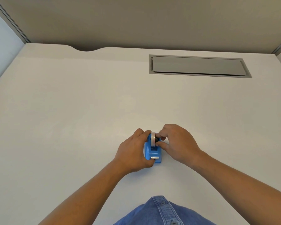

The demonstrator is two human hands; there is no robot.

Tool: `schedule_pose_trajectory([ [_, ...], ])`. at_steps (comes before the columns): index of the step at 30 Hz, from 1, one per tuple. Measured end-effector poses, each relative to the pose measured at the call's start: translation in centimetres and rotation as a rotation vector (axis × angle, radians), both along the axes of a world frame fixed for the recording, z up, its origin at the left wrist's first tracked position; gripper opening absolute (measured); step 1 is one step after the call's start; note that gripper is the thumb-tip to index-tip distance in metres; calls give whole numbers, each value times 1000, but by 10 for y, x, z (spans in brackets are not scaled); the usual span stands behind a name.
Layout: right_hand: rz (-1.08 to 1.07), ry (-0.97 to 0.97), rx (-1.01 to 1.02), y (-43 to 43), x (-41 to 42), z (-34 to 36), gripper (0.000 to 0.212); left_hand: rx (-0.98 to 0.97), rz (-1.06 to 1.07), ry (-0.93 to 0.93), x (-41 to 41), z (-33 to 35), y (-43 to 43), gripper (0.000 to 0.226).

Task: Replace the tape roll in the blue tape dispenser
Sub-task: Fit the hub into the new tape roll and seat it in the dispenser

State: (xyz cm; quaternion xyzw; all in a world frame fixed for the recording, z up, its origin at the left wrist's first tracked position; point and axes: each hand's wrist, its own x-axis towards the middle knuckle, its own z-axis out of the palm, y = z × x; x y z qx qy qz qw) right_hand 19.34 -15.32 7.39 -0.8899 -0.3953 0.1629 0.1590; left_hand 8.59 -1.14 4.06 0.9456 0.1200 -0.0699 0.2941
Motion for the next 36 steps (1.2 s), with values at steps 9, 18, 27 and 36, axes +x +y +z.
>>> schedule_pose_trajectory([
  [9, -76, 40, 116, -8, -5, -12, 25, -28, 11, -5, 0, 1, 0, 89],
  [18, -108, 62, 165, -7, -4, -17, 24, -21, 17, 1, 0, 1, 0, 90],
  [27, -115, 86, 219, -11, -3, -22, 24, -38, 19, 1, 1, 0, 1, 89],
  [36, -161, 148, 262, -14, -5, -25, 27, -45, 20, 23, 1, 0, 3, 92],
])
